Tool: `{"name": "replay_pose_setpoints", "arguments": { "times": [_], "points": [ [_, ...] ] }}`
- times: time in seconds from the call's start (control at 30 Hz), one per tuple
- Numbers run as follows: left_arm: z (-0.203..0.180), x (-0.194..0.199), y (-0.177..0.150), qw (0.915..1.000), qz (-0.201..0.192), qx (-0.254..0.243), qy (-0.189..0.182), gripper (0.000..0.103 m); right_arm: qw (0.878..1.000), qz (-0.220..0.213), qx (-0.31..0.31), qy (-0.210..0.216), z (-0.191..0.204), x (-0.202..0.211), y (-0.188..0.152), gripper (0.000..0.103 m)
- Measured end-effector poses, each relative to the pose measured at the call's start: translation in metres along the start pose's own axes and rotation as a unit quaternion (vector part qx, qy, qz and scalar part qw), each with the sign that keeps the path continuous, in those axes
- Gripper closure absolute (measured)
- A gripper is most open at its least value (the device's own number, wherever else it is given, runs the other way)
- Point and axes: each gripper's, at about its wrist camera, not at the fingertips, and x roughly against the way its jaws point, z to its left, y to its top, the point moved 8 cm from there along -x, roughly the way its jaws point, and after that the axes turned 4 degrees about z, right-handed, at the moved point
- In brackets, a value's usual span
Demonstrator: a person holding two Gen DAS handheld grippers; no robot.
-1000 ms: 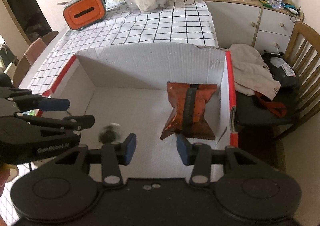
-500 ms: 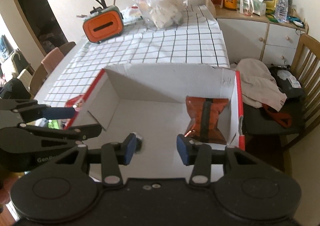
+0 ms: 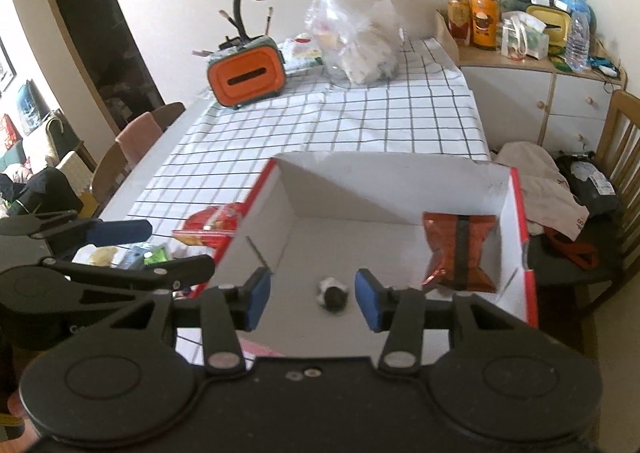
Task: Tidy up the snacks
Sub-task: 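Open both tools to drop the bottle and chip bag, then withdraw, then grasp the blue candy with the left tool while the right tool grasps the green packet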
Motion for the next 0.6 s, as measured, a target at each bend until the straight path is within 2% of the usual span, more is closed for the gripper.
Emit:
{"name": "replay_pose_setpoints", "arguments": {
  "times": [0.17, 0.23, 0.27, 0.4, 0.5, 0.6],
  "points": [
    [0.022, 0.014, -0.012, 0.9998, -0.009, 0.017, 0.000, 0.025, 1.000, -0.008, 0.006, 0.001, 0.020, 0.003, -0.003, 0.040],
    [0.031, 0.021, -0.019, 0.9996, -0.013, 0.023, -0.002, 0.022, 1.000, -0.013, 0.004, 0.002, 0.028, 0.005, -0.004, 0.022],
    [0.036, 0.023, -0.022, 0.9995, -0.016, 0.026, -0.002, 0.021, 1.000, -0.017, 0.004, 0.003, 0.031, 0.006, -0.005, 0.019],
    [0.055, 0.040, -0.035, 0.9984, -0.040, 0.036, 0.015, 0.020, 1.000, -0.020, 0.017, 0.007, 0.050, 0.006, -0.009, 0.017],
    [0.071, 0.051, -0.045, 0.9977, -0.051, 0.042, 0.019, 0.018, 0.999, -0.027, 0.028, 0.013, 0.067, 0.006, -0.012, 0.007],
    [0.087, 0.059, -0.055, 0.9971, -0.055, 0.050, 0.021, 0.016, 0.998, -0.031, 0.040, 0.022, 0.086, 0.004, -0.016, 0.004]
  ]
}}
